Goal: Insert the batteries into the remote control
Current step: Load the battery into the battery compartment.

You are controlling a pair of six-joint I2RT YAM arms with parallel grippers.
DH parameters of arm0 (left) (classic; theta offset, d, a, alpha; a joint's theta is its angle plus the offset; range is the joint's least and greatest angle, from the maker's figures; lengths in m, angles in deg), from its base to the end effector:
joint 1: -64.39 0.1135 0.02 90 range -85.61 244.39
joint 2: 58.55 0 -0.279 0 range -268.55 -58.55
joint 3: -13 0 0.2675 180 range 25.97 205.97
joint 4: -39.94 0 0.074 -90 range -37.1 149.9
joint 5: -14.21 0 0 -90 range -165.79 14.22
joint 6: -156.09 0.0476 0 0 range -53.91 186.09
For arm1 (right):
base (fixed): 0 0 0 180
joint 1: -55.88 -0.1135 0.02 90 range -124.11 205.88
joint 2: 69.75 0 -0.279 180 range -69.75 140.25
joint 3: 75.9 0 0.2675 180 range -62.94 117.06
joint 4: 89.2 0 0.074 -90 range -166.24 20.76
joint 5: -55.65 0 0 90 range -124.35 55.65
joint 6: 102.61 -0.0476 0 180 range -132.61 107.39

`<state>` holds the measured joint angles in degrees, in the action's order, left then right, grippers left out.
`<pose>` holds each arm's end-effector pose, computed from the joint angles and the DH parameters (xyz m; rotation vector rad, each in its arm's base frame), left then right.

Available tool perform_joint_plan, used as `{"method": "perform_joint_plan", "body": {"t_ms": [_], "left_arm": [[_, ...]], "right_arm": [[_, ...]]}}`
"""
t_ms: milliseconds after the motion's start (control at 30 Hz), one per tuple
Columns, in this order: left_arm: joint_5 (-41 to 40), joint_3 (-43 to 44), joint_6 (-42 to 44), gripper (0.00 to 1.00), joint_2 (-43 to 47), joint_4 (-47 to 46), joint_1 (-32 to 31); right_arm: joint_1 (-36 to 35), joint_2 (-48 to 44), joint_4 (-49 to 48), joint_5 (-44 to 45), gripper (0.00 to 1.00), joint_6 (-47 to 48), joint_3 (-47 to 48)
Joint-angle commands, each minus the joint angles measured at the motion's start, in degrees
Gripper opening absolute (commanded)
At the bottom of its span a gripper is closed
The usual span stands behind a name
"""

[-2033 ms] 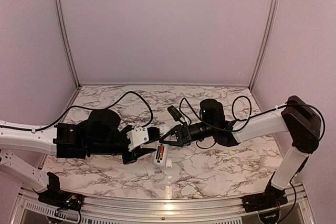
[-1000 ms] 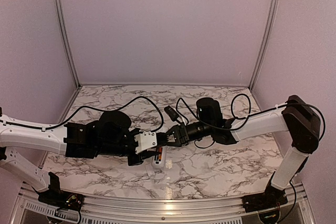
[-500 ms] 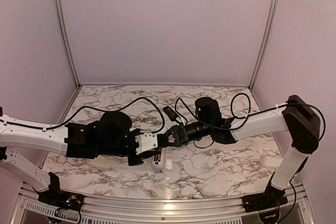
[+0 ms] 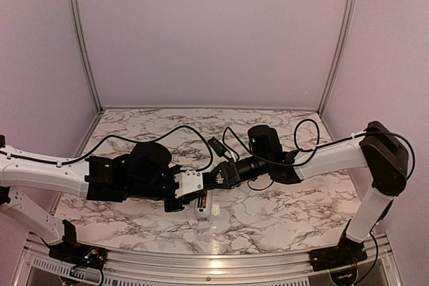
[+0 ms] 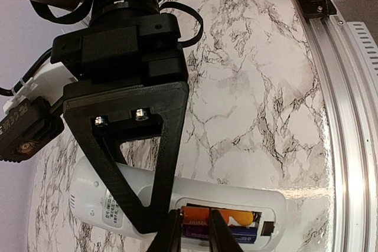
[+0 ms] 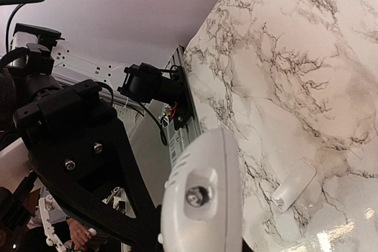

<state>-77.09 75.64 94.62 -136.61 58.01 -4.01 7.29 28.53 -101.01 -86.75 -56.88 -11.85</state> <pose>0.1194 -0.2986 0.2482 1.6226 1.4550 -0.3761 0.2208 0.3074 0.1998 -0.8189 2.2036 1.8399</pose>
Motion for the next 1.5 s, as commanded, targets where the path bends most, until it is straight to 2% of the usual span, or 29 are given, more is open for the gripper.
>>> {"method": "perform_joint_plan", "body": {"t_ms": [0, 533, 933, 1167, 1467], "left_arm": [[1.12, 0.79, -0.32, 0.16, -1.54, 3.82, -0.41], [6.29, 1.2, -2.09, 0.12, -3.68, 5.94, -0.42], [6.37, 1.88, -3.07, 0.11, -6.65, 7.88, -0.42], [2.82, 2.22, -2.39, 0.1, -8.77, 9.12, -0.49], [-4.98, 2.74, -1.05, 0.09, -11.56, 10.0, -1.76]], "right_arm": [[-0.71, -0.95, -0.75, -0.47, 0.0, 0.96, 3.29], [-0.41, -3.9, -0.03, -0.21, 0.0, 3.38, 4.99], [-0.28, -4.89, -0.52, -0.81, 0.0, 3.52, 5.86], [-0.19, -5.81, -2.67, -1.58, 0.0, 2.08, 5.61], [-0.18, -5.65, -10.73, -3.88, 0.0, -4.58, 3.61]]}}
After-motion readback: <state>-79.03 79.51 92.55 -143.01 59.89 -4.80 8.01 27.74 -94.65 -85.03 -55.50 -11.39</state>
